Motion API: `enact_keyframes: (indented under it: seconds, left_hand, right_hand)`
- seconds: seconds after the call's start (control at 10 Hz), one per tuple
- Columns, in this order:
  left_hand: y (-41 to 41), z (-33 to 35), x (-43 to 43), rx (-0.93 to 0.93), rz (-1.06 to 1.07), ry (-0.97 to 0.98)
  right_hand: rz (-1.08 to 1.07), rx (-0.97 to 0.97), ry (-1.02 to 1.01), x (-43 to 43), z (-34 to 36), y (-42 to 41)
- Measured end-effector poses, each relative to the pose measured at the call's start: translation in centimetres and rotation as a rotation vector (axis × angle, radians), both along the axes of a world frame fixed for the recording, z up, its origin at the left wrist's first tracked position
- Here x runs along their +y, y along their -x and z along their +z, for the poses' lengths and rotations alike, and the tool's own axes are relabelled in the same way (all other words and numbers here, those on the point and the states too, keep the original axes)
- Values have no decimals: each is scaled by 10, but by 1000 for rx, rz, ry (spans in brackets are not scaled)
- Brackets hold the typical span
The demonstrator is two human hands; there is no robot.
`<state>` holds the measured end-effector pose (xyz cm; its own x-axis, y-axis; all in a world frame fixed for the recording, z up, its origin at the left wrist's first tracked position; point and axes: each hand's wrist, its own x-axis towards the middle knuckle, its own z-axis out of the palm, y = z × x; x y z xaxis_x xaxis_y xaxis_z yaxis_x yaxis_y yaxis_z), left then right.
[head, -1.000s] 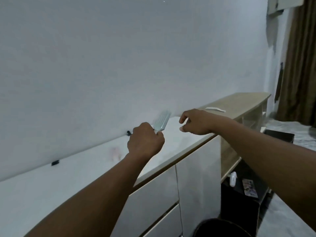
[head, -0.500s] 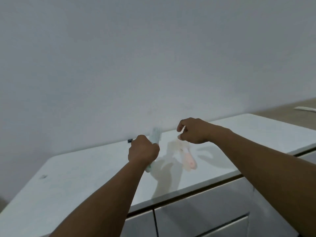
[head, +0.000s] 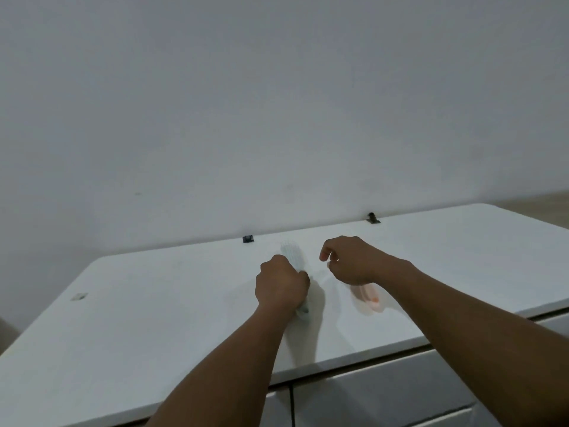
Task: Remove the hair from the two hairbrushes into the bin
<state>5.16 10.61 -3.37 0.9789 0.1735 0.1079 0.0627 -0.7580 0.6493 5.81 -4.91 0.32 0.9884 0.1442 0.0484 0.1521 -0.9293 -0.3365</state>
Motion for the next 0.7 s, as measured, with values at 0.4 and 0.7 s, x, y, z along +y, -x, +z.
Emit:
enact_keyframes:
  seconds: [0.4,0.7]
  left_hand:
    - [-13,4,-1,47,-57,-80]
    - [15,54,-17,-10,-134,-222]
  right_hand:
    - [13,-4,-52,-11,-6,-5]
    - [-9,-42,-14,-35,52,35]
